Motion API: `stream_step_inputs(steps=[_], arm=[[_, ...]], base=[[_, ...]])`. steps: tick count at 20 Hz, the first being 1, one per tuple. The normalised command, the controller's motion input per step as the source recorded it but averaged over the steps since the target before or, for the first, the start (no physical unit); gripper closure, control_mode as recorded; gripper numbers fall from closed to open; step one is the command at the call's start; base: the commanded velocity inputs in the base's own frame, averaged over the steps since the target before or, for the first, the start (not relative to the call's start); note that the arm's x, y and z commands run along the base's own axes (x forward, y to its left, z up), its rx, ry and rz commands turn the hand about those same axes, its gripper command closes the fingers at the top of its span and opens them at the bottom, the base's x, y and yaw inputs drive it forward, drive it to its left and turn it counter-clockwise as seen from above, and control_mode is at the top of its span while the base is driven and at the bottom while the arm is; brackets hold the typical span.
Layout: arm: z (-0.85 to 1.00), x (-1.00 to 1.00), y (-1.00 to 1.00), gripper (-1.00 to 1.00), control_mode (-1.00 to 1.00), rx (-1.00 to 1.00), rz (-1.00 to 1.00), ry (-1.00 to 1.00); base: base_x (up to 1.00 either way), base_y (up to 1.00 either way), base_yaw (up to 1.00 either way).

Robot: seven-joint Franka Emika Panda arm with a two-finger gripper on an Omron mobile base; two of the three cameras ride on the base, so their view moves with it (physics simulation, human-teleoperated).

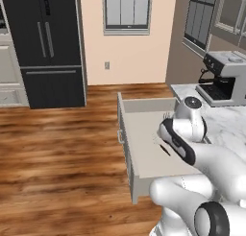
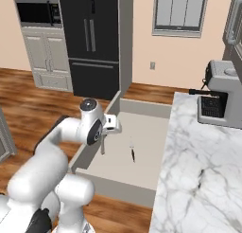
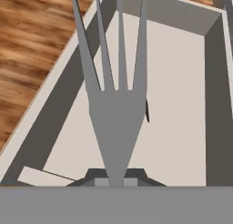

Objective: Organize the utensils by type. Pick up the wooden spoons from the counter and place them in the open cabinet. Then pick up the metallic utensils from the counter and place them in the open drawer.

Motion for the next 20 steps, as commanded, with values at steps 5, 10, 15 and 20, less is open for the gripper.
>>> stream_step_inputs(steps=[5, 10, 15, 20], arm=[[-0.73, 0.62, -0.09, 1.0, -1.0, 0.0, 0.08, 0.04], [-0.71, 0.7, -0.06, 1.0, -1.0, 0.0, 0.11, 0.11], [-0.65, 0.67, -0.05, 1.0, -1.0, 0.0, 0.1, 0.08], [-0.72, 0.64, -0.11, 1.0, -1.0, 0.0, 0.09, 0.06]], base=[[0.0, 0.0, 0.0], [0.0, 0.0, 0.0], [0.0, 0.0, 0.0], [0.0, 0.0, 0.0]])
